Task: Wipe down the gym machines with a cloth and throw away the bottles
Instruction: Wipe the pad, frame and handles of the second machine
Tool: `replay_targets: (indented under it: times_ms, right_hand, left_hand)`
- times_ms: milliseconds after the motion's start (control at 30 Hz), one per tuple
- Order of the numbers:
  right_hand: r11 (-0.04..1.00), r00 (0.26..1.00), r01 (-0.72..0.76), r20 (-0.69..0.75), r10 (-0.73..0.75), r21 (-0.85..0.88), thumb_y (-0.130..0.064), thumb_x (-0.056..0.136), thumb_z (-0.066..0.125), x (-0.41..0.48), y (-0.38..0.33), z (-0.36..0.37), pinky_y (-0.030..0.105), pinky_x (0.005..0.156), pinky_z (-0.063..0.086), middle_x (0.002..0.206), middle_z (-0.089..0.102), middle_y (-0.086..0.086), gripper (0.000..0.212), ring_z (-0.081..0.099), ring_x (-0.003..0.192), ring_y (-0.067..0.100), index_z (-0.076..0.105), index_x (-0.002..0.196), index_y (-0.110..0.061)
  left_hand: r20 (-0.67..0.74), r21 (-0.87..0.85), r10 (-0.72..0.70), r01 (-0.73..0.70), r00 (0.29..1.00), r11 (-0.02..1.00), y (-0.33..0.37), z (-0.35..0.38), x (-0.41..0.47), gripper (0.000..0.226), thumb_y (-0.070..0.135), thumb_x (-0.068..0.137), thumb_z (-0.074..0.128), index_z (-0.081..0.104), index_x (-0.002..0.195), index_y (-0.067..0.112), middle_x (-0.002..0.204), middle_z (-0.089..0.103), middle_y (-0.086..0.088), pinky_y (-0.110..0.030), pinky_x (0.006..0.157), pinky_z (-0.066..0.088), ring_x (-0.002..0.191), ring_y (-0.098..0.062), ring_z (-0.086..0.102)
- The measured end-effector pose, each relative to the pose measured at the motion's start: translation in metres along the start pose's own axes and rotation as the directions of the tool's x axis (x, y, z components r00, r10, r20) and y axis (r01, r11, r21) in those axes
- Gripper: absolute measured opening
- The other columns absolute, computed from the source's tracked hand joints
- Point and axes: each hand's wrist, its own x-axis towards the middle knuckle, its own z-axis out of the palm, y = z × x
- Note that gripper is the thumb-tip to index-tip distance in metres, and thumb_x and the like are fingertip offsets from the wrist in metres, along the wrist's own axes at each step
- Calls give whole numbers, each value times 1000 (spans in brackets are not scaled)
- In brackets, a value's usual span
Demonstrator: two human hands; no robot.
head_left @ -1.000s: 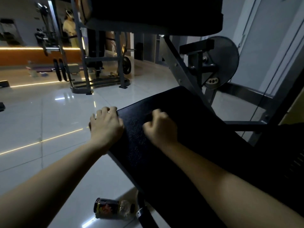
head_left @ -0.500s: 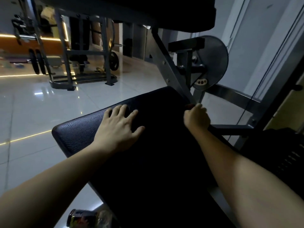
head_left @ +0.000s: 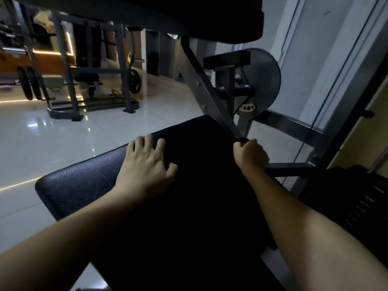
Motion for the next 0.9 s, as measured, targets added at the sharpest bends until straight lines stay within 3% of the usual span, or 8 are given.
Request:
replay_targets:
  times_ms: [100, 233, 300, 433, 567, 633, 767, 900]
  right_hand:
    - [954, 955, 295, -16, -295, 44, -38, 93, 50, -63, -35, 7, 33, 70, 39, 103, 69, 15, 35, 65, 94, 32, 61, 105, -7]
    - [742, 746, 662, 0, -666, 111, -37, 87, 56, -107, -51, 12, 32, 59, 37, 79, 64, 4, 21, 61, 71, 30, 50, 85, -17]
    - [778, 780, 621, 14, -625, 98, -35, 89, 55, -78, -33, 7, 32, 59, 35, 84, 62, 5, 18, 62, 75, 31, 49, 91, -18]
    - [980, 984, 177, 37, -174, -89, -41, 96, 44, -11, 19, -7, 39, 78, 40, 119, 61, 16, 43, 60, 105, 36, 49, 125, -10]
    - [994, 992, -110, 54, 110, -2, -37, 96, 42, -14, 7, -5, 44, 94, 42, 133, 55, 18, 51, 54, 119, 37, 44, 137, -6]
    - [996, 996, -76, 39, 75, 39, -39, 95, 44, -45, -18, 0, 40, 88, 43, 128, 60, 18, 50, 57, 116, 36, 52, 130, -5]
    - [973, 978, 203, 32, -207, 111, -43, 93, 48, -145, -63, 6, 35, 77, 45, 110, 70, 15, 42, 66, 102, 34, 64, 110, -9]
    - [882, 904, 407, 36, -426, 237, -41, 89, 55, -195, -69, 5, 33, 71, 41, 100, 70, 7, 27, 65, 92, 29, 60, 99, -16]
  left_hand:
    - [10, -6, -3, 3, 1000, 1000, -2, 0, -2, 48, 55, 85, 35, 48, 107, 15, 105, 48, -15, -50, 95, 41, 103, -35, 44]
    - [4, -27, -8, 8, 1000, 1000, 2, -4, -4, 51, 56, 83, 36, 50, 108, 13, 107, 50, -18, -51, 95, 40, 105, -37, 45]
    - [6, -41, -17, 17, 1000, 999, 1, -4, -4, 52, 56, 84, 36, 50, 110, 14, 109, 50, -17, -49, 96, 39, 107, -36, 44]
    - [9, -48, -23, 23, 1000, 999, 0, -5, -4, 50, 56, 84, 36, 49, 110, 15, 110, 50, -16, -48, 97, 38, 107, -35, 43]
    - [0, -43, -28, 28, 1000, 999, 0, -4, -2, 48, 55, 84, 39, 50, 108, 15, 109, 50, -17, -48, 95, 37, 105, -35, 44]
    - [4, -43, -23, 23, 1000, 999, 0, -4, -2, 48, 54, 84, 40, 51, 108, 15, 109, 50, -17, -48, 96, 37, 105, -36, 45]
    - [42, -57, -25, 28, 999, 998, -1, -7, -3, 53, 56, 83, 32, 49, 112, 15, 112, 49, -17, -49, 99, 36, 109, -36, 44]
    - [92, -95, -10, 19, 996, 995, -4, -9, -5, 58, 54, 83, 25, 47, 116, 13, 116, 47, -20, -50, 101, 35, 113, -38, 42]
